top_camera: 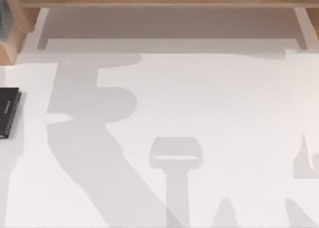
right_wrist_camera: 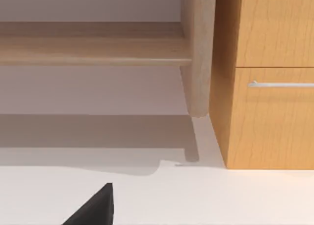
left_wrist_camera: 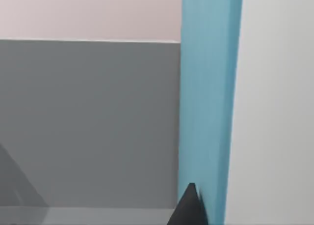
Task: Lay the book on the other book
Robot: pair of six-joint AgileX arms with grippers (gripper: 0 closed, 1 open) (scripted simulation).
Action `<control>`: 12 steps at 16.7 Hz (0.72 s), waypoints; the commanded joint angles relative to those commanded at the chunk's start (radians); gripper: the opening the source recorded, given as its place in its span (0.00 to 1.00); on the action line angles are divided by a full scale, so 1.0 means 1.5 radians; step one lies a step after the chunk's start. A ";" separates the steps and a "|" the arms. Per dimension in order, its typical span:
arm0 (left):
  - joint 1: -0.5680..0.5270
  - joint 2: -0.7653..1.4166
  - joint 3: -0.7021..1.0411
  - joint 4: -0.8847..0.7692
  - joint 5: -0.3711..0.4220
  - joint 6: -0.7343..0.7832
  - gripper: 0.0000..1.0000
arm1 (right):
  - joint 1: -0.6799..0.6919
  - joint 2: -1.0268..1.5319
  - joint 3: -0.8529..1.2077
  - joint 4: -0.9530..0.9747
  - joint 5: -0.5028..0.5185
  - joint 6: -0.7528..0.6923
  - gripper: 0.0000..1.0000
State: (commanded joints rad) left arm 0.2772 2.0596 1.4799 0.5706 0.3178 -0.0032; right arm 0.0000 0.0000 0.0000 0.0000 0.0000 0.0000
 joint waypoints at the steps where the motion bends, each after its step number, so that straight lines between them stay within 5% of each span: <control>1: 0.000 0.000 0.000 0.000 0.000 0.000 0.10 | 0.000 0.000 0.000 0.000 0.000 0.000 1.00; 3: 0.000 0.000 0.000 0.000 0.000 0.000 0.00 | 0.000 0.000 0.000 0.000 0.000 0.000 1.00; 12: 0.002 -0.002 -0.001 0.001 0.000 0.001 0.00 | 0.000 0.000 0.000 0.000 0.000 0.000 1.00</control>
State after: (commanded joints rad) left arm 0.2806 2.0559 1.4778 0.5728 0.3175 -0.0017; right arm 0.0000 0.0000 0.0000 0.0000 0.0000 0.0000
